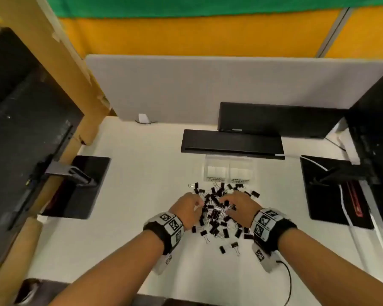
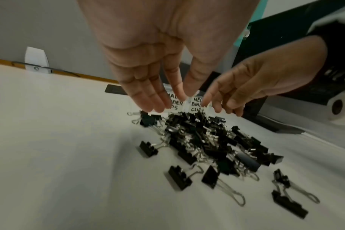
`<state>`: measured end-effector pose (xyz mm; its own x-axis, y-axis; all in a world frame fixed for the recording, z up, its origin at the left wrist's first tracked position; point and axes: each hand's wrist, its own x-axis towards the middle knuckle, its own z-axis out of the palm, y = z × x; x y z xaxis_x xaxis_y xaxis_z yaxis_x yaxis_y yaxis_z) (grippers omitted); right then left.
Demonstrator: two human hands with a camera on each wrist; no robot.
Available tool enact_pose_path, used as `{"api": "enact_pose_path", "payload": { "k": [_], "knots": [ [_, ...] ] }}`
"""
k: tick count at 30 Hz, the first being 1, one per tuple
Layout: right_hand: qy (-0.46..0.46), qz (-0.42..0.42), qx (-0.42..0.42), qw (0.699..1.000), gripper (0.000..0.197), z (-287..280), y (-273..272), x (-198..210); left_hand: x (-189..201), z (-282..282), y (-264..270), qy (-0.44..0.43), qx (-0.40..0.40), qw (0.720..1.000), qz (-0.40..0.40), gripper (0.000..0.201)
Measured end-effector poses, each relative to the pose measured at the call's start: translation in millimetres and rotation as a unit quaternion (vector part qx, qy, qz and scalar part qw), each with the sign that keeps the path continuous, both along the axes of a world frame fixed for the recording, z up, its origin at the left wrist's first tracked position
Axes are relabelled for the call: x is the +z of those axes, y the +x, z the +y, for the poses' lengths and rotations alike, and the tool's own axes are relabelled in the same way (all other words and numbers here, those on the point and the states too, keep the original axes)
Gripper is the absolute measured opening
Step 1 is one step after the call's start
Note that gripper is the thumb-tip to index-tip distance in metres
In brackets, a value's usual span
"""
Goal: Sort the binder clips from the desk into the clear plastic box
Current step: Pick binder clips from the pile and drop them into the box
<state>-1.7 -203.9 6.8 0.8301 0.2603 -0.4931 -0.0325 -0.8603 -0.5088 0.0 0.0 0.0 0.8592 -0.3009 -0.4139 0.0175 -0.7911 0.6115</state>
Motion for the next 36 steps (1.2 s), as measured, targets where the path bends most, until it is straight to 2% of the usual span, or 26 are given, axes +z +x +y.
{"api": "enact_pose_path", "payload": {
  "k": [5,10,14,17,21,26,30,34,36],
  "knots": [
    [-0.083,0.013,-0.008,0.996,0.044,13,6,-24,-19,-6,0,0.041,-0.013,0.999,0.009,0.028],
    [-0.117,0.008,-0.05,0.992,0.043,-9,2,-29,-30,5,-6,0.064,-0.013,0.998,0.011,0.037],
    [-0.085,-0.027,-0.077,0.993,0.039,-3,-3,-27,-34,7,-8,0.06,-0.021,0.998,-0.013,0.035],
    [-0.054,-0.058,-0.027,0.996,0.039,23,-10,-26,-37,-2,-9,0.066,-0.033,0.997,-0.023,0.032],
    [-0.071,-0.046,0.019,0.996,0.032,50,-18,-36,-43,-8,-9,0.096,-0.045,0.993,-0.042,0.031],
    [-0.08,-0.036,0.002,0.996,0.031,53,-16,-43,-43,-8,-6,0.112,-0.055,0.991,-0.041,0.027],
    [-0.068,-0.051,-0.003,0.996,0.025,56,-15,-48,-43,-13,-5,0.122,-0.063,0.99,-0.037,0.032],
    [-0.037,-0.059,-0.038,0.997,0.016,57,-10,-45,-43,-13,-4,0.078,-0.015,0.996,-0.034,0.03],
    [-0.004,-0.054,-0.092,0.994,0.015,53,-6,-39,-43,-10,-3,0.037,0.028,0.999,-0.017,0.027]
  ]
}}
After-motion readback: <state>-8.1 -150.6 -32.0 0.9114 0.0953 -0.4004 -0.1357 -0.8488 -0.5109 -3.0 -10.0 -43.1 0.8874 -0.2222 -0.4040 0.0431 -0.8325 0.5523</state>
